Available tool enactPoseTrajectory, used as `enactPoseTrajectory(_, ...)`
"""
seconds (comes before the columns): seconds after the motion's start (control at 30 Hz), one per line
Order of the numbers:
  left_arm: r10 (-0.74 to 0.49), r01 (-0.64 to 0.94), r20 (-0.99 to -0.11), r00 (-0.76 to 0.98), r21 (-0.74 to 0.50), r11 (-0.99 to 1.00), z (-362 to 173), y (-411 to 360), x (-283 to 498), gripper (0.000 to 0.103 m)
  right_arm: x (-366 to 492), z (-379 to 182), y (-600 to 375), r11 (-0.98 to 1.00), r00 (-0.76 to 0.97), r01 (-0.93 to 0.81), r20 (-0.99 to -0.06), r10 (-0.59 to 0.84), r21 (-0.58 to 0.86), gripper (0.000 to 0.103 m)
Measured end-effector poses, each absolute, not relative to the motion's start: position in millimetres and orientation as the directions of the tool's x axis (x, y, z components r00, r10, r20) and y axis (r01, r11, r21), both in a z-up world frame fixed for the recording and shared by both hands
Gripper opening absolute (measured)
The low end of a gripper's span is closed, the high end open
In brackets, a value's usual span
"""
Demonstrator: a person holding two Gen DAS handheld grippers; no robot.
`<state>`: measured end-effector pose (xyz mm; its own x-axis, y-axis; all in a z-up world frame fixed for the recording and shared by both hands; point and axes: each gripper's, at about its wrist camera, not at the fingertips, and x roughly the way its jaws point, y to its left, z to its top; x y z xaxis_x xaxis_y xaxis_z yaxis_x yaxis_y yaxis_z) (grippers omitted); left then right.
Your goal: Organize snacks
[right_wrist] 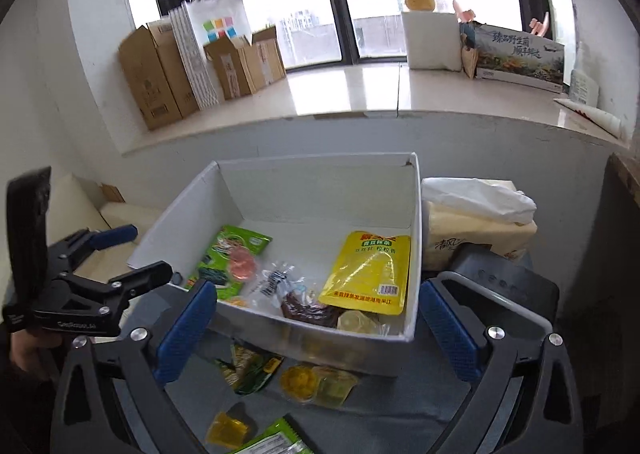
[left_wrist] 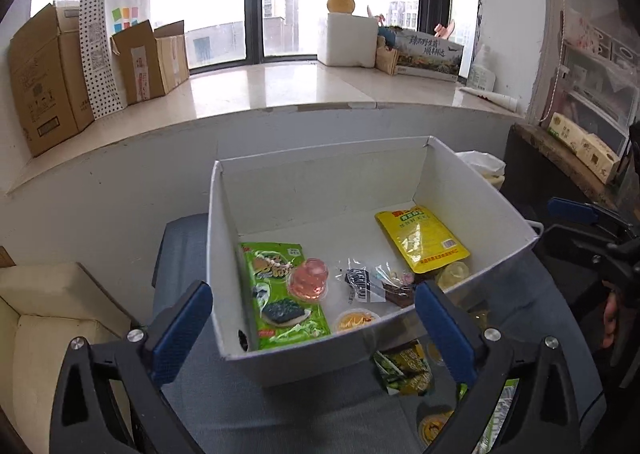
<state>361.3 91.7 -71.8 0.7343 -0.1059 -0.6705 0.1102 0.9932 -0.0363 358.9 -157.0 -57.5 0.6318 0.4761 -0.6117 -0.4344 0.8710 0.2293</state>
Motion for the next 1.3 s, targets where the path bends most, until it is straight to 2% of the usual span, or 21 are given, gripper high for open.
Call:
enactPoseTrajectory(0.17,-0.091,0.053,-0.654,0.751,-0.078,0.996,-65.5,95.3,316.1,0.103,314.8,-52.0,-178.8,0.887,0.676,-0.416,-0.584,0.449,0.200,0.103)
enactPoseTrajectory(0.37,-0.119,0.081,-0.640,0.759,-0.089,0.993,-76.6,74.5,247.7,0.103,289.2,-91.2,-192.6,0.902,0.641,-0.385,-0.645,0.415,0.198,0.103)
enactPoseTrajectory(0.6,-0.146,0.101,-0.640,0.755,-0.106,0.989,-90.5,59.0,189.4,0.103,308.2,-143.9,-191.1,0.892,0.564,-0.302,-0.692,0.451,0.335,0.103)
enactPoseTrajectory(0.8,-0.145,0.082,-0.661,0.736,-0.126,0.989,-108.4,65.7,175.0,0.103,350.8,-173.6,-182.6,0.868,0.509,-0.213,-0.708,0.490,0.448,0.102)
enactPoseTrajectory(0.87,-0.136,0.069,-0.672,0.728,-0.126,0.990,-114.0,68.8,174.5,0.103,364.7,-181.0,-183.1,0.854,0.490,-0.174,-0.709,0.508,0.491,0.099)
enactPoseTrajectory(1.0,-0.132,0.060,-0.683,0.718,-0.129,0.990,-121.2,73.0,179.0,0.103,385.5,-190.6,-176.1,0.831,0.447,-0.145,-0.713,0.540,0.538,0.085)
enactPoseTrajectory(1.1,-0.147,0.067,-0.685,0.713,-0.142,0.988,-125.0,73.8,183.7,0.103,396.7,-194.9,-165.7,0.837,0.408,-0.154,-0.738,0.537,0.524,0.077)
enactPoseTrajectory(1.17,-0.150,0.070,-0.689,0.709,-0.144,0.987,-127.0,72.0,188.5,0.103,401.4,-196.2,-159.7,0.846,0.387,-0.162,-0.756,0.528,0.508,0.070)
enactPoseTrajectory(1.2,-0.153,0.071,-0.690,0.707,-0.145,0.987,-128.2,70.9,190.2,0.103,403.7,-196.8,-157.8,0.850,0.380,-0.168,-0.763,0.523,0.499,0.059)
enactPoseTrajectory(1.3,-0.165,0.081,-0.695,0.700,-0.153,0.985,-131.6,67.4,195.9,0.103,406.5,-195.4,-158.6,0.841,0.387,-0.182,-0.749,0.538,0.510,0.050)
